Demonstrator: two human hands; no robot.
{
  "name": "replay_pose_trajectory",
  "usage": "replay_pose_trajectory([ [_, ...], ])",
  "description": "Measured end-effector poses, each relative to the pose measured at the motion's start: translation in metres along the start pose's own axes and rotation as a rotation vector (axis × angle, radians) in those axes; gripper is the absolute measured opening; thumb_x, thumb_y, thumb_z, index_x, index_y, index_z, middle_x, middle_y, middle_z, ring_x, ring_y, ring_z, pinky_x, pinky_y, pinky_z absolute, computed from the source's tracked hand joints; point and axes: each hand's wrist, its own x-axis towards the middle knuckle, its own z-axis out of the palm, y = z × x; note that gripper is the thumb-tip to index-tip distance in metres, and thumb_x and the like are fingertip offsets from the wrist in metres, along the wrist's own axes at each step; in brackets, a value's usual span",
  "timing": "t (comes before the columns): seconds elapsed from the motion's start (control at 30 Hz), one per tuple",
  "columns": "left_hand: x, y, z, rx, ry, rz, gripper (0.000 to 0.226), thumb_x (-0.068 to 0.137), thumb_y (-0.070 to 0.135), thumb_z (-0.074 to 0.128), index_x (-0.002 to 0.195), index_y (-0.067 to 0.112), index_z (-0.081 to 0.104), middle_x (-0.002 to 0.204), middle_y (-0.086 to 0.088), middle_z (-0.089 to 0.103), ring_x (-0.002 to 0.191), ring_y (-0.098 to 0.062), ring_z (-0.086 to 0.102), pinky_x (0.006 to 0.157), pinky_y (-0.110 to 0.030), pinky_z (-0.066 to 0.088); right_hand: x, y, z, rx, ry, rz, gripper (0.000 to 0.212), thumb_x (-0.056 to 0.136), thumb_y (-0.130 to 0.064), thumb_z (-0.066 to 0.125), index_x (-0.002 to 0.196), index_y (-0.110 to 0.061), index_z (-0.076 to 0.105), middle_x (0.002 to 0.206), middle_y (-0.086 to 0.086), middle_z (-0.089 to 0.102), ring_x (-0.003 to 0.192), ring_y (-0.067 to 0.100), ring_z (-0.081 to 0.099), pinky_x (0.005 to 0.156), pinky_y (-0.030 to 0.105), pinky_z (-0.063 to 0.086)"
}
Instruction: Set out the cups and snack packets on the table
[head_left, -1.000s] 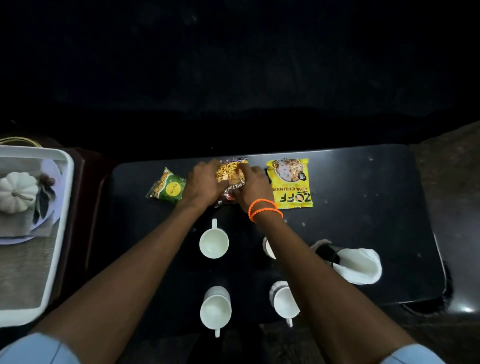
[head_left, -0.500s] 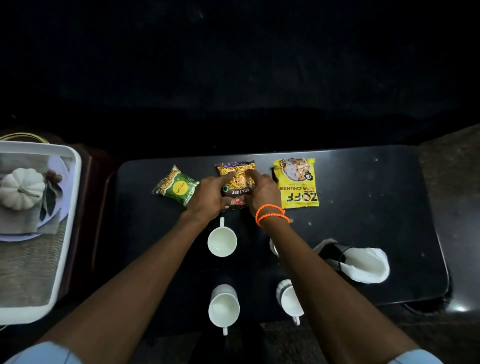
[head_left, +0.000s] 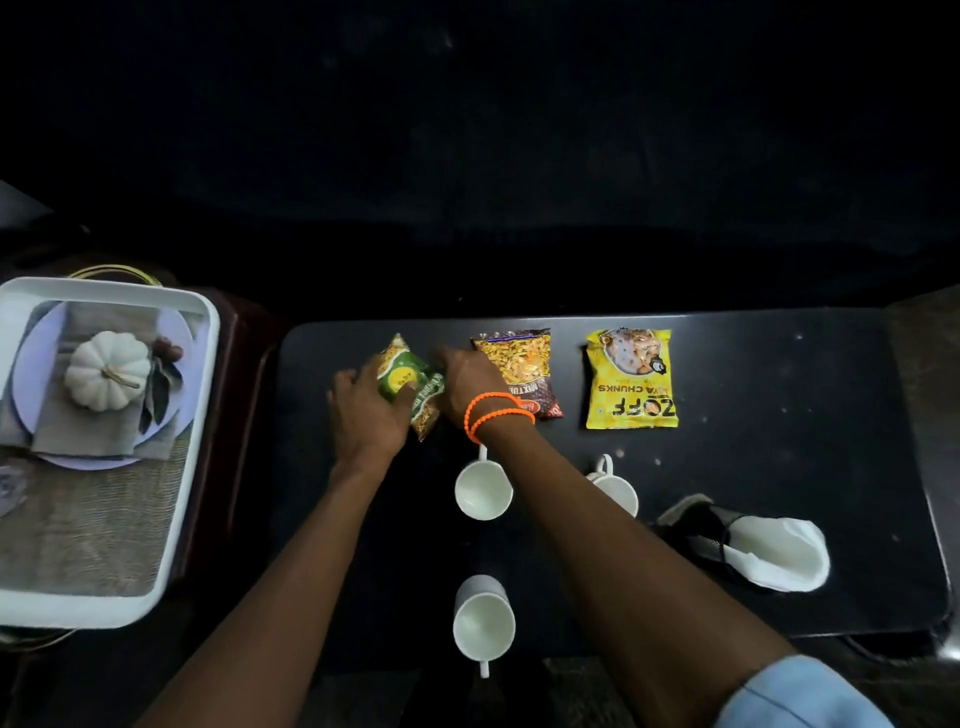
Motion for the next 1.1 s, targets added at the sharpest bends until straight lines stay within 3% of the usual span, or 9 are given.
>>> replay_pose_trajectory([
  [0.17,0.016,-0.011,-0.01,-0.022,-0.062,0.216,0.061,0.098,0.01,0.067,0.156,0.02,0.049,0.171,-0.016,0.028,0.157,-0.034,0.03,0.127,-0.042,0.027,0.002,-0.005,0.015,0.047,0.026,0.116,0.031,0.086,-0.01,0.074,0.115,-0.001,0.066,0.107,0.024,0.071,0.1,0.04,0.069,0.083,0.042,0.059],
  [0.27,0.024,-0.022,-0.021,0.012,-0.078,0.229,0.062,0.099,0.016,0.069,0.156,0.023,0.048,0.171,-0.016,0.03,0.157,-0.036,0.028,0.127,-0.049,0.028,0.0,-0.01,0.023,0.118,0.057,0.067,0.059,0.079,-0.016,0.084,0.132,-0.009,0.057,0.114,0.023,0.07,0.105,0.038,0.068,0.09,0.047,0.059],
  [0.33,0.023,-0.029,-0.024,0.004,-0.163,0.245,0.067,0.095,0.014,0.073,0.157,0.022,0.047,0.169,-0.016,0.032,0.156,-0.034,0.031,0.123,-0.037,0.024,0.0,-0.016,0.027,0.151,0.052,0.018,0.074,0.08,-0.014,0.084,0.145,-0.015,0.048,0.12,0.025,0.067,0.108,0.041,0.067,0.092,0.049,0.058],
  [0.47,0.018,-0.035,-0.023,-0.053,-0.16,0.287,0.072,0.088,0.007,0.08,0.153,0.015,0.051,0.156,-0.014,0.054,0.143,-0.027,0.05,0.111,-0.019,0.029,0.002,-0.025,0.036,0.105,0.079,-0.005,0.073,0.083,-0.011,0.082,0.147,-0.016,0.047,0.116,0.026,0.067,0.104,0.043,0.068,0.086,0.049,0.06],
  [0.7,0.016,-0.031,-0.021,-0.025,-0.136,0.25,0.073,0.087,0.008,0.082,0.154,0.017,0.051,0.135,-0.016,0.067,0.113,-0.02,0.063,0.095,-0.024,0.048,0.001,-0.023,0.039,0.123,0.094,-0.027,0.072,0.085,-0.008,0.079,0.148,-0.018,0.048,0.12,0.024,0.067,0.109,0.04,0.067,0.091,0.046,0.058],
  [0.83,0.014,-0.027,-0.018,0.001,-0.137,0.184,0.074,0.091,0.011,0.079,0.157,0.025,0.047,0.139,-0.015,0.065,0.126,-0.03,0.062,0.106,-0.036,0.05,0.001,-0.02,0.045,0.14,0.11,-0.016,0.071,0.087,0.0,0.074,0.15,-0.018,0.046,0.121,0.024,0.066,0.109,0.039,0.067,0.092,0.046,0.058],
  [0.93,0.014,-0.026,-0.02,0.032,-0.141,0.174,0.074,0.092,0.014,0.078,0.157,0.027,0.046,0.137,-0.014,0.066,0.124,-0.03,0.064,0.107,-0.042,0.052,0.004,-0.02,0.04,0.161,0.097,-0.023,0.073,0.084,-0.011,0.081,0.148,-0.019,0.048,0.124,0.023,0.065,0.114,0.039,0.064,0.096,0.046,0.056],
  [1.03,0.014,-0.025,-0.027,0.099,-0.117,0.219,0.069,0.093,0.023,0.078,0.156,0.023,0.049,0.137,-0.015,0.065,0.125,-0.031,0.062,0.102,-0.038,0.05,0.002,-0.02,0.028,0.148,0.076,-0.047,0.079,0.081,-0.019,0.085,0.15,-0.018,0.047,0.134,0.023,0.058,0.121,0.04,0.059,0.101,0.045,0.053],
  [1.1,0.017,-0.022,-0.032,0.151,-0.061,0.264,0.063,0.097,0.033,0.071,0.155,0.02,0.049,0.145,-0.016,0.06,0.134,-0.033,0.056,0.107,-0.043,0.047,-0.002,-0.02,0.017,0.123,0.153,-0.081,0.077,0.084,-0.025,0.082,0.151,-0.018,0.045,0.145,0.021,0.05,0.128,0.039,0.055,0.105,0.046,0.051],
])
